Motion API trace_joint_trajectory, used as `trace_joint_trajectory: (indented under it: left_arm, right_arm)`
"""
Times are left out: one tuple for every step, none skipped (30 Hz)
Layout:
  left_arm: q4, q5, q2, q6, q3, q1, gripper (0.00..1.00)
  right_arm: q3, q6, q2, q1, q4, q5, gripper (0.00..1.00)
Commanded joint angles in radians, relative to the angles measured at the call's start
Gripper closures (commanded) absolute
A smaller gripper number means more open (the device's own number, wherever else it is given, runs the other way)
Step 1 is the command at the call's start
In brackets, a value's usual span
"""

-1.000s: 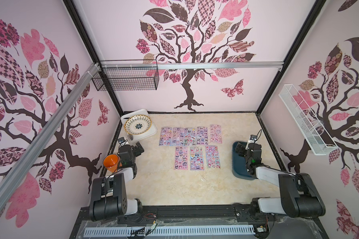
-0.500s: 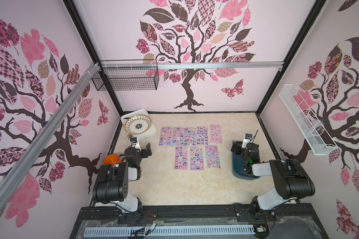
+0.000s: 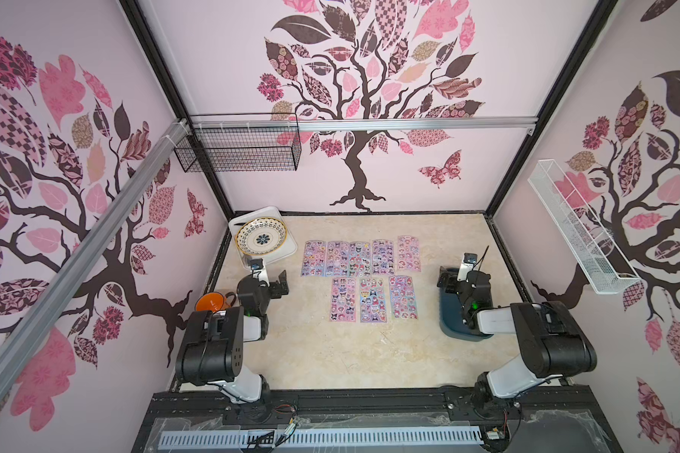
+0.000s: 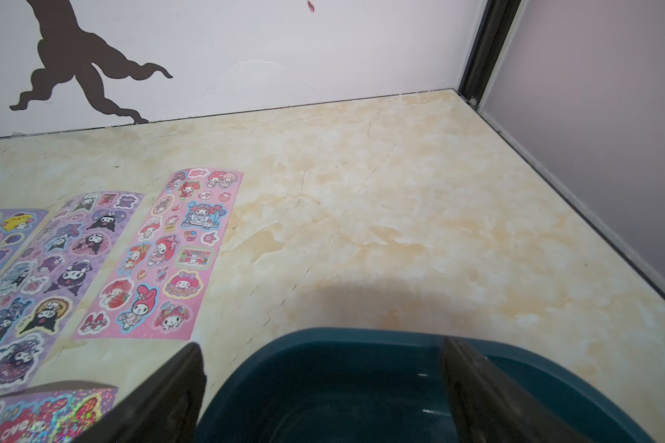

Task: Take the stickers out of the storage box
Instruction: Reset both arms

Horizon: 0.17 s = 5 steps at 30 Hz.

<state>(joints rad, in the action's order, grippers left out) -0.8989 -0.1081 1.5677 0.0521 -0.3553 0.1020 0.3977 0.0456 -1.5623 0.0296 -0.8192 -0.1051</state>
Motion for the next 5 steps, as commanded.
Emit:
trace_joint_trajectory:
  left_arm:
    - [-0.008, 0.006, -0.006, -0.011, -0.013, -0.004, 0.02]
    - [-0.008, 0.007, -0.006, -0.011, -0.013, -0.003, 0.02]
    - [-0.008, 0.008, -0.006, -0.012, -0.013, -0.005, 0.02]
    - [-0.009, 0.008, -0.006, -0.011, -0.013, -0.005, 0.02]
    - [-0.009, 0.008, -0.007, -0.012, -0.012, -0.005, 0.02]
  right_arm:
    - [0.026, 0.005, 0.002, 0.000, -0.004, 0.006, 0.01]
    - [0.025, 0.005, 0.003, 0.000, -0.005, 0.006, 0.01]
    - [0.023, 0.005, 0.004, 0.000, -0.006, 0.005, 0.01]
    - [0.021, 0.006, 0.005, 0.001, -0.009, 0.006, 0.01]
    - [0.021, 0.006, 0.005, 0.000, -0.010, 0.005, 0.01]
